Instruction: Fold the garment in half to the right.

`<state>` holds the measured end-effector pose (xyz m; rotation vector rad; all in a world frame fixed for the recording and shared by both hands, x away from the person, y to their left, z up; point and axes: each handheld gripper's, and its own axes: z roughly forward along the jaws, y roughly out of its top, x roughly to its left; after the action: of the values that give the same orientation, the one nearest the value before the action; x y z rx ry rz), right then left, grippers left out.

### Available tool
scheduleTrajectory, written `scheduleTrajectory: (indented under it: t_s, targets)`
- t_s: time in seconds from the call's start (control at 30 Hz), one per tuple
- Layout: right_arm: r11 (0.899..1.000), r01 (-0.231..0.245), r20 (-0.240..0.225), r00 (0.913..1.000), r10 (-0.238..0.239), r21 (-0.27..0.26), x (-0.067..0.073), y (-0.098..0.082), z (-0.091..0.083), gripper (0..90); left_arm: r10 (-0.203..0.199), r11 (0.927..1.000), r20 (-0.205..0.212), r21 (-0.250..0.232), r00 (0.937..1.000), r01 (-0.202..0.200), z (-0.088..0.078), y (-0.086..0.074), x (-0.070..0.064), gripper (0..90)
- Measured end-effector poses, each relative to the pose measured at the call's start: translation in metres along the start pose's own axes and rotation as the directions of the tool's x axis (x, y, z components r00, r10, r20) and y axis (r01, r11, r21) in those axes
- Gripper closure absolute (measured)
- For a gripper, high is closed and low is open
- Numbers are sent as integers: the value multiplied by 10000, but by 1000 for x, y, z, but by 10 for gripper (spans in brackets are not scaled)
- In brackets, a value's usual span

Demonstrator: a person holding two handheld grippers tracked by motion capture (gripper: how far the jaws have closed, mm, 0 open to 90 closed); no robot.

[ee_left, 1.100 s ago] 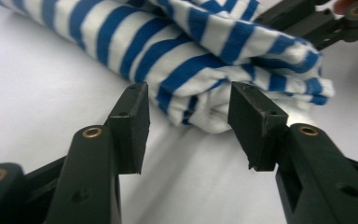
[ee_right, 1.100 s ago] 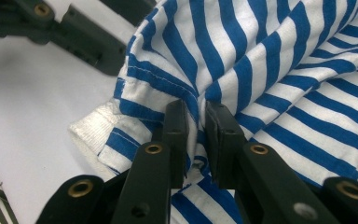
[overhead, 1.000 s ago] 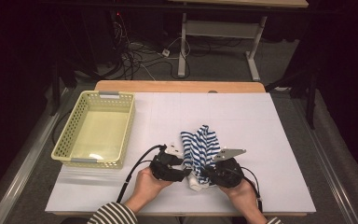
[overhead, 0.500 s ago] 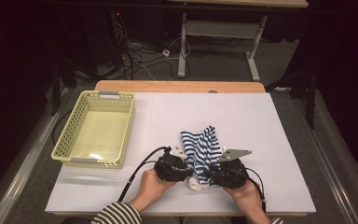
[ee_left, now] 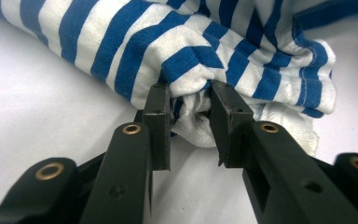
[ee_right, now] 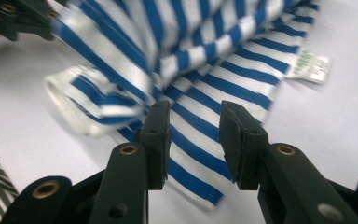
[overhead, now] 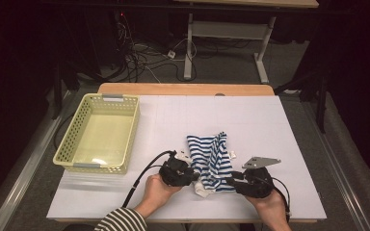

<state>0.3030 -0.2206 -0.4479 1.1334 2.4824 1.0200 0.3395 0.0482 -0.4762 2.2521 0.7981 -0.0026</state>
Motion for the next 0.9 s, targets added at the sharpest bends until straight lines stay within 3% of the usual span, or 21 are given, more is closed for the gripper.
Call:
scheduleTrajectory:
  t_s: [0.17,0.37,0.77,0.9]
  targets:
    - [9997,-50,614,9981,34,253,-9,-2,5,654,42,10000,-89,-8,10000,-42,-3,-1,-1,689]
    - [9971,-206,655,9977,157,736,-14,-2,18,682,44,10000,-205,-53,9998,-45,-9,-4,1,695]
    - [9936,389,332,9985,-426,1060,7,9,38,677,-60,9999,-954,105,9954,70,-34,-18,8,700]
    - [9929,600,211,9978,-625,1031,15,16,47,674,-373,9993,-1173,56,9924,382,-49,-32,16,700]
